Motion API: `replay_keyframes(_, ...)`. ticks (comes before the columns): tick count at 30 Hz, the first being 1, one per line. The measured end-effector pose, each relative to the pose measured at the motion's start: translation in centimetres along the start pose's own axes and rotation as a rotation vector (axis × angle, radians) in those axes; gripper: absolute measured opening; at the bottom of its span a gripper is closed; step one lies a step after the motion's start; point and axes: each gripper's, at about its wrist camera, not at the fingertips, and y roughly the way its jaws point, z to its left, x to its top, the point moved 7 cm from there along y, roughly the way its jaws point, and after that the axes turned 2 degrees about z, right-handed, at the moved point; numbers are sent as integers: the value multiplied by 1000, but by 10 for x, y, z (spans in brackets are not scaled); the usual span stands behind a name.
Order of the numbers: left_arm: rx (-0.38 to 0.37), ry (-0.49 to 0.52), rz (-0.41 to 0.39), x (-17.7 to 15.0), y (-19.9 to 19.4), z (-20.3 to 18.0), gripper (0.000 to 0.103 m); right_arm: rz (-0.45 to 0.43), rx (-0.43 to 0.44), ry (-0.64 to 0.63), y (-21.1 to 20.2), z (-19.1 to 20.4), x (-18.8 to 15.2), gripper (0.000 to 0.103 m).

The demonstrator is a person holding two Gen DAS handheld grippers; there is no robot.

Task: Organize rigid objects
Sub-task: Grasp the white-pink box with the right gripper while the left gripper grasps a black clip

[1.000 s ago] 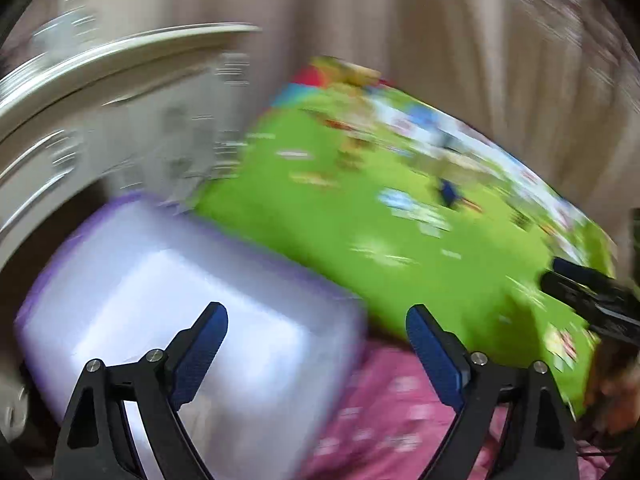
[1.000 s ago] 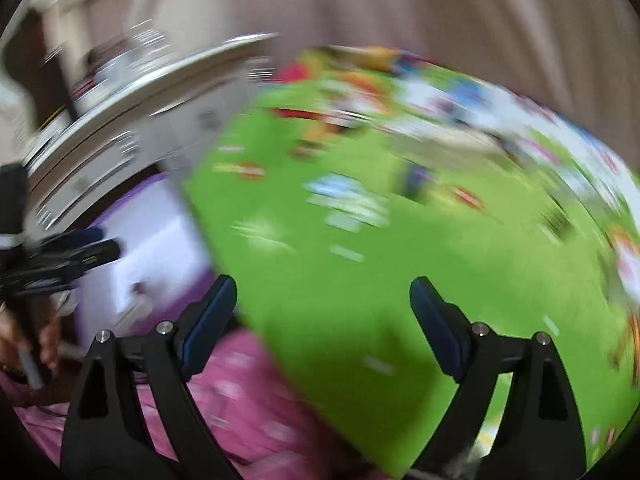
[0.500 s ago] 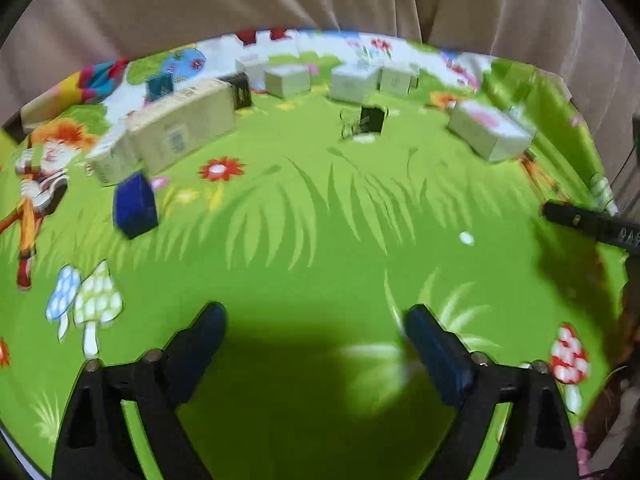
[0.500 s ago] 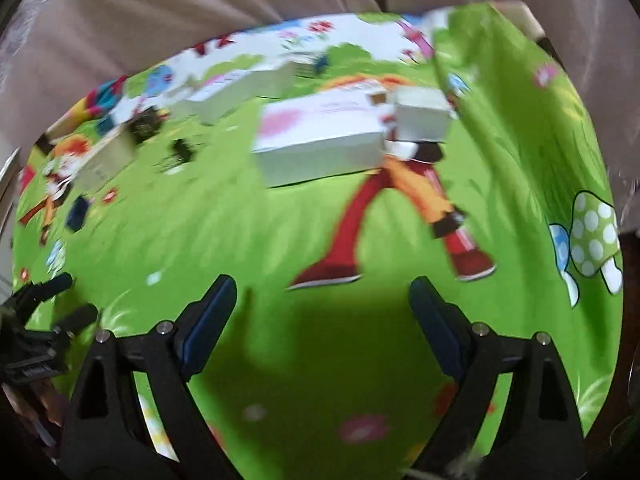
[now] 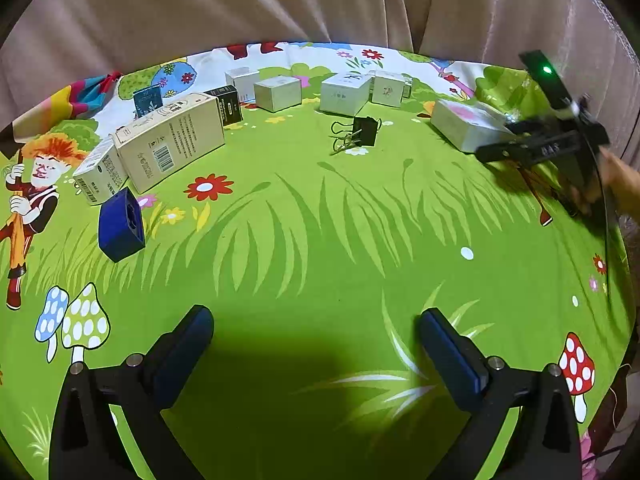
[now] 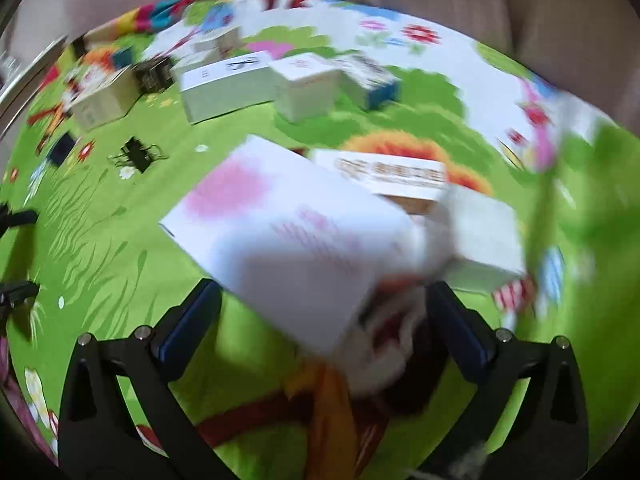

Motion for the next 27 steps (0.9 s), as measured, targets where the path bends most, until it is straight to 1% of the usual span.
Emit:
replay_keyframes(3, 4, -3, 0, 0, 0, 0, 103, 7, 25, -73, 6, 5, 13, 103)
replay_keyframes(5, 5, -3, 3, 1, 1, 0, 103, 0, 48, -69, 11, 10, 18, 102)
replay_keyframes(6, 3, -2, 5, 1, 1, 0, 103, -17, 54, -81, 10, 15, 19, 97)
replay_keyframes(7, 1, 1, 10, 2, 2, 0, 103, -37, 68, -90, 7, 20, 22, 81)
replay_keyframes(8, -2, 8, 22, 3, 2, 0, 103, -52, 70, -90, 4, 25, 22, 75)
replay_keyframes(10, -1, 6, 42, 6, 5, 1, 103, -33, 40, -60, -5, 36, 9, 74)
replay_keyframes(12, 22, -31, 68, 16, 13, 2, 103, -36, 18, -41, -17, 53, -8, 74)
replay_keyframes(14, 46, -67, 89, 33, 26, 1, 103, -42, -2, -16, -28, 69, -28, 74)
replay_keyframes(16, 40, -82, 97, 50, 40, -5, 103, -42, -23, 26, -39, 83, -47, 75)
replay_keyframes(17, 27, -84, 95, 65, 51, -12, 103, -43, -31, 39, -43, 87, -55, 75)
replay_keyframes(19, 33, -64, 94, 84, 68, -20, 103, -48, -47, 75, -51, 94, -69, 75)
replay_keyframes(21, 44, -20, 73, 113, 89, -26, 103, -54, -60, 92, -54, 96, -76, 76)
replay_keyframes(22, 43, -12, 71, 119, 95, -27, 103, -58, -62, 96, -55, 97, -79, 78)
replay_keyframes(23, 16, -13, 67, 127, 101, -28, 98, -60, -61, 101, -56, 98, -80, 81)
replay_keyframes(25, -15, 36, 25, 133, 97, -33, 54, -60, -65, 99, -57, 100, -82, 85)
replay_keyframes(26, -33, 58, 40, 131, 90, -38, 41, -60, -68, 101, -58, 100, -83, 87)
replay_keyframes(27, -50, 62, 60, 127, 86, -40, 41, -62, -65, 108, -58, 99, -84, 89)
